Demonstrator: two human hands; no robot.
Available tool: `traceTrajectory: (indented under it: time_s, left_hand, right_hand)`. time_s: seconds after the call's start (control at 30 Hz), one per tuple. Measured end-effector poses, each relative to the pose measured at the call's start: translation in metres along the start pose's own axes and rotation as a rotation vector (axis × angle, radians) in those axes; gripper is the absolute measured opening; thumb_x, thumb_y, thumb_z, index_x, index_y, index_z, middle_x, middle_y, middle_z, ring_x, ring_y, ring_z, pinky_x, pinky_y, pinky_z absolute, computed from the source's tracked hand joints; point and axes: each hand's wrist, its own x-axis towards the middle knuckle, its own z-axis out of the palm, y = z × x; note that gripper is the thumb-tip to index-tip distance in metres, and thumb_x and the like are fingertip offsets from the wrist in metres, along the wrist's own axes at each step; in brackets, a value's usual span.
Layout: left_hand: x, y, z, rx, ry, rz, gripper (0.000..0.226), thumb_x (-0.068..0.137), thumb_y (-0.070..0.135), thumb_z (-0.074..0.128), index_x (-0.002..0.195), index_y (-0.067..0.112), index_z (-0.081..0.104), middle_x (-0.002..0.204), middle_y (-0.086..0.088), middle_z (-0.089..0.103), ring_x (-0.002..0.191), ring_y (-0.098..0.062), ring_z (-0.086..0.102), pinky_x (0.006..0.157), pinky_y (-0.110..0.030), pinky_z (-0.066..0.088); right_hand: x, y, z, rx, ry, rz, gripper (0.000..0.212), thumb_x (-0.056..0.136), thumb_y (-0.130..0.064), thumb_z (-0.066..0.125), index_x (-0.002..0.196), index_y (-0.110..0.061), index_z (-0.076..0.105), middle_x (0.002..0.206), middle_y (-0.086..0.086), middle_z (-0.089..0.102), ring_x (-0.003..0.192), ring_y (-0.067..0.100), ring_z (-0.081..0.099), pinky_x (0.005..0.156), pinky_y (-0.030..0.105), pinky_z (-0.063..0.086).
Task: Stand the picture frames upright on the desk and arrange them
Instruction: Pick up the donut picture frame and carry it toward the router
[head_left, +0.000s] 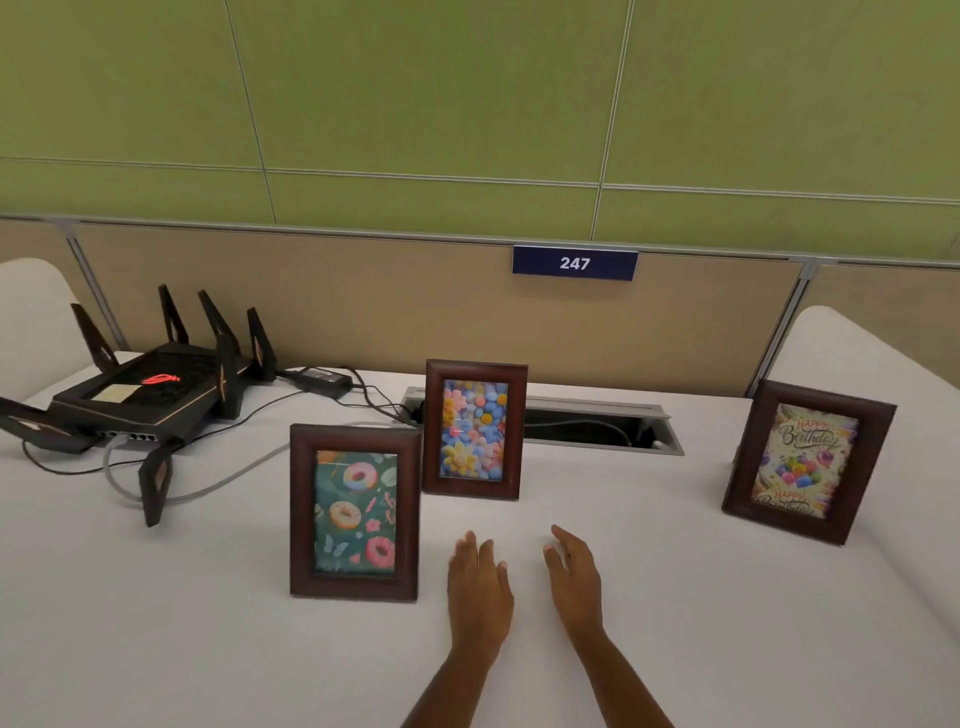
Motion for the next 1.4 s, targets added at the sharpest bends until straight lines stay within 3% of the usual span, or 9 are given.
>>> traceTrajectory:
  time_s: [0.1, 0.2, 0.33, 0.43, 0.67, 0.77, 0.93, 1.1, 1.4]
  left_hand:
    - [-0.014, -0.011, -0.008, 0.002, -0.097, 0.060, 0.043, 0.099, 0.026, 0.024, 0.140, 0.014, 0.029, 0.156, -0.005, 0.018, 0.145, -0.017, 0.013, 0.118, -0.028, 0.013]
    - [-0.031, -0.020, -0.018, -0.064, -0.086, 0.147, 0.038, 0.099, 0.023, 0.028, 0.132, 0.011, 0.043, 0.148, -0.005, 0.037, 0.137, -0.016, 0.033, 0.113, -0.024, 0.025]
    - [-0.050, -0.038, -0.040, -0.124, 0.048, 0.266, 0.030, 0.097, 0.016, 0.035, 0.113, 0.009, 0.059, 0.118, -0.006, 0.063, 0.109, -0.015, 0.057, 0.093, -0.019, 0.043]
    - [-0.058, -0.061, -0.059, -0.154, 0.228, 0.356, 0.021, 0.090, 0.005, 0.049, 0.099, 0.003, 0.067, 0.101, -0.013, 0.070, 0.098, -0.023, 0.064, 0.085, -0.027, 0.052]
    - [-0.046, -0.115, -0.118, -0.341, 0.490, 0.095, 0.027, 0.090, 0.001, 0.047, 0.116, -0.002, 0.054, 0.117, -0.022, 0.058, 0.111, -0.032, 0.055, 0.083, -0.036, 0.053]
    - [-0.032, -0.136, -0.138, -0.395, 0.393, -0.046, 0.040, 0.094, 0.010, 0.041, 0.133, 0.001, 0.037, 0.137, -0.021, 0.045, 0.127, -0.032, 0.043, 0.100, -0.041, 0.044]
    - [-0.007, -0.155, -0.162, -0.519, -0.002, -0.151, 0.054, 0.098, 0.018, 0.035, 0.144, 0.004, 0.012, 0.154, -0.016, 0.019, 0.141, -0.031, 0.023, 0.115, -0.041, 0.023]
    - [0.008, -0.152, -0.174, -0.627, -0.199, -0.116, 0.046, 0.099, 0.015, 0.032, 0.142, 0.003, 0.022, 0.150, -0.018, 0.031, 0.136, -0.032, 0.033, 0.113, -0.046, 0.030]
    - [0.013, -0.150, -0.176, -0.662, -0.120, -0.093, 0.037, 0.098, 0.011, 0.034, 0.133, 0.000, 0.041, 0.134, -0.021, 0.051, 0.123, -0.035, 0.048, 0.104, -0.049, 0.042]
  right_hand:
    - [-0.019, -0.003, 0.003, 0.040, 0.015, 0.005, 0.033, 0.095, -0.011, 0.041, 0.126, -0.004, 0.048, 0.137, 0.014, 0.048, 0.127, 0.027, 0.043, 0.109, 0.034, 0.031]
    - [-0.036, -0.006, 0.011, 0.058, -0.001, 0.020, 0.032, 0.095, -0.009, 0.041, 0.125, -0.003, 0.049, 0.136, 0.015, 0.049, 0.127, 0.027, 0.044, 0.109, 0.034, 0.031]
    - [-0.053, -0.012, 0.023, 0.092, -0.032, 0.039, 0.032, 0.095, -0.010, 0.040, 0.125, -0.004, 0.049, 0.137, 0.014, 0.049, 0.127, 0.028, 0.044, 0.110, 0.035, 0.031]
    - [-0.063, -0.023, 0.035, 0.126, -0.068, 0.071, 0.034, 0.096, -0.014, 0.039, 0.127, -0.005, 0.047, 0.137, 0.014, 0.048, 0.126, 0.028, 0.044, 0.110, 0.037, 0.031]
    - [-0.078, -0.061, 0.066, 0.183, -0.137, 0.064, 0.037, 0.094, -0.018, 0.043, 0.131, -0.009, 0.043, 0.140, 0.013, 0.045, 0.127, 0.027, 0.043, 0.107, 0.037, 0.035]
    - [-0.078, -0.077, 0.076, 0.136, -0.150, 0.033, 0.043, 0.093, -0.019, 0.046, 0.134, -0.009, 0.038, 0.139, 0.014, 0.045, 0.127, 0.027, 0.044, 0.104, 0.035, 0.037]
    - [-0.072, -0.099, 0.088, 0.108, -0.212, 0.015, 0.050, 0.093, -0.020, 0.048, 0.138, -0.008, 0.030, 0.142, 0.016, 0.042, 0.129, 0.028, 0.042, 0.105, 0.037, 0.037]
    - [-0.063, -0.107, 0.094, 0.182, -0.243, 0.043, 0.041, 0.092, -0.010, 0.048, 0.132, -0.004, 0.038, 0.134, 0.020, 0.050, 0.120, 0.030, 0.051, 0.094, 0.036, 0.046]
    - [-0.064, -0.115, 0.101, 0.194, -0.063, 0.018, 0.035, 0.092, -0.005, 0.045, 0.127, -0.002, 0.041, 0.128, 0.022, 0.051, 0.115, 0.031, 0.052, 0.088, 0.037, 0.048]
